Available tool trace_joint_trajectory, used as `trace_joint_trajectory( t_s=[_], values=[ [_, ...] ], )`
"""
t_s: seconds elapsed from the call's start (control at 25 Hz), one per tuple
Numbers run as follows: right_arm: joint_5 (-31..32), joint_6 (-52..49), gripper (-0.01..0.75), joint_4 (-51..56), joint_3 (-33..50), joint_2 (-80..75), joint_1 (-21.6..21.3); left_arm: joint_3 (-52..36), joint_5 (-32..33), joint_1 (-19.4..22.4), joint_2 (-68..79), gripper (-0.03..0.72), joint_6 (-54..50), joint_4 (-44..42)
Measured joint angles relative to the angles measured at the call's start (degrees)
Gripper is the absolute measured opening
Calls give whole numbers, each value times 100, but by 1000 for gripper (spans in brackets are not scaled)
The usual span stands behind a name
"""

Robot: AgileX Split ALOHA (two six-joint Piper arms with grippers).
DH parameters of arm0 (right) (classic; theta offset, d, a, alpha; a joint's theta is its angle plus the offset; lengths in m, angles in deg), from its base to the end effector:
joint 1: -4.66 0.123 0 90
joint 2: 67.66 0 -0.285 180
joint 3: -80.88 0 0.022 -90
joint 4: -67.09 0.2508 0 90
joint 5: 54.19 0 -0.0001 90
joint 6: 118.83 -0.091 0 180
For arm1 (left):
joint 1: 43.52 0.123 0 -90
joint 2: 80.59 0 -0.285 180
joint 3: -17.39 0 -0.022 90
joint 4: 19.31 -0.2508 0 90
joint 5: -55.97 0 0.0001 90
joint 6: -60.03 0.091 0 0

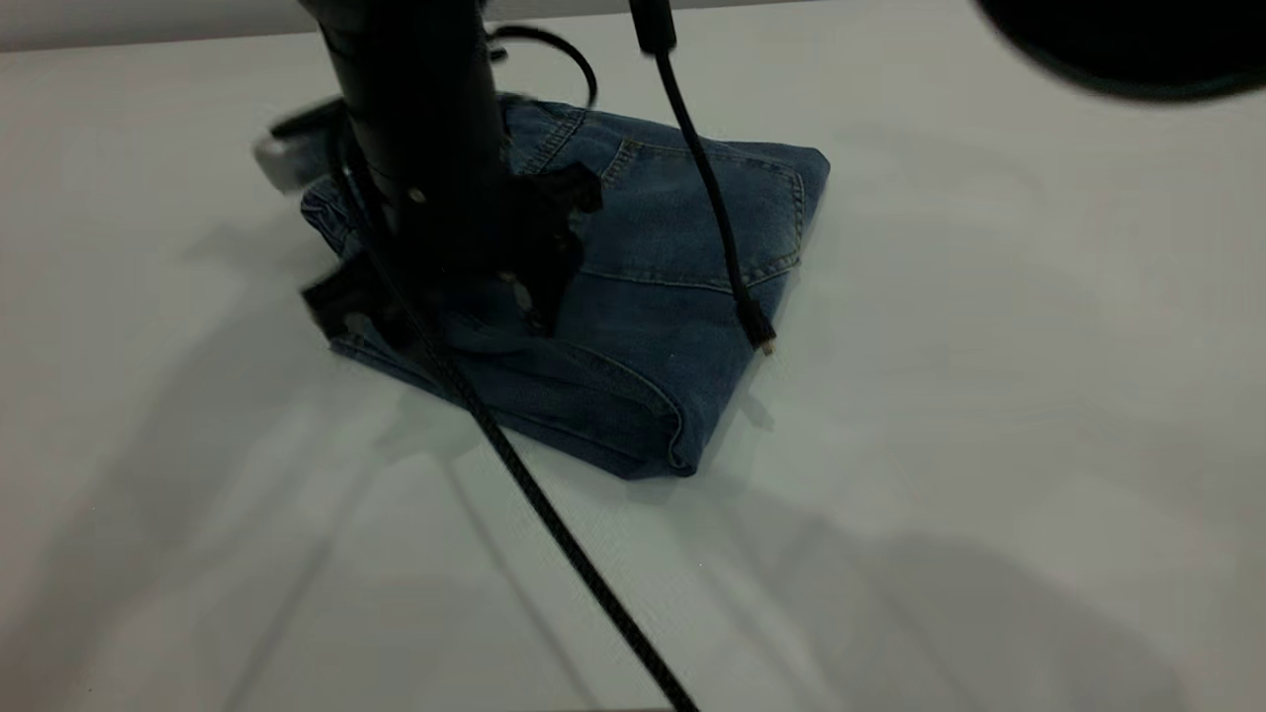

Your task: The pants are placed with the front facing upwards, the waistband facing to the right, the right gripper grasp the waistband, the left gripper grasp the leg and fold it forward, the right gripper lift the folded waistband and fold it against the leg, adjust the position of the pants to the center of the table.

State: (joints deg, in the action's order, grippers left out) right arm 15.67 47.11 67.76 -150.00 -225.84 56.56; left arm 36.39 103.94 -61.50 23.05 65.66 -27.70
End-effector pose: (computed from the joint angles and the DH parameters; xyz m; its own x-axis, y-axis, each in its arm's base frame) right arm 0.3170 0.4059 0.0845 -0.7915 -0.6095 -0.0453 -0.6107 0.7915 0.0229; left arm 0.3661 -0.1084 0.3843 -0.5828 0.3934 -0.7111 0.3513 0.9110 0.2161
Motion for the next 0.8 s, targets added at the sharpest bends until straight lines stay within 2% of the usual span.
trace_joint_trajectory(
  t_s=[0.16,0.28,0.4,0.64,0.8],
  values=[
    [13,-111,474,-33,0,433,0,0,-48,0,-77,391,2,-211],
    [25,-659,473,-7,-39,530,-59,0,-48,0,-176,391,-54,-523],
    [-136,-1597,465,150,-39,504,-297,0,-48,0,-266,391,-232,-714],
    [-947,-3734,449,794,-39,459,-1094,0,-48,0,-309,391,-327,-797],
    [-1465,-4831,449,871,-39,391,-1170,0,-48,0,-309,391,-363,-802]
  ],
)
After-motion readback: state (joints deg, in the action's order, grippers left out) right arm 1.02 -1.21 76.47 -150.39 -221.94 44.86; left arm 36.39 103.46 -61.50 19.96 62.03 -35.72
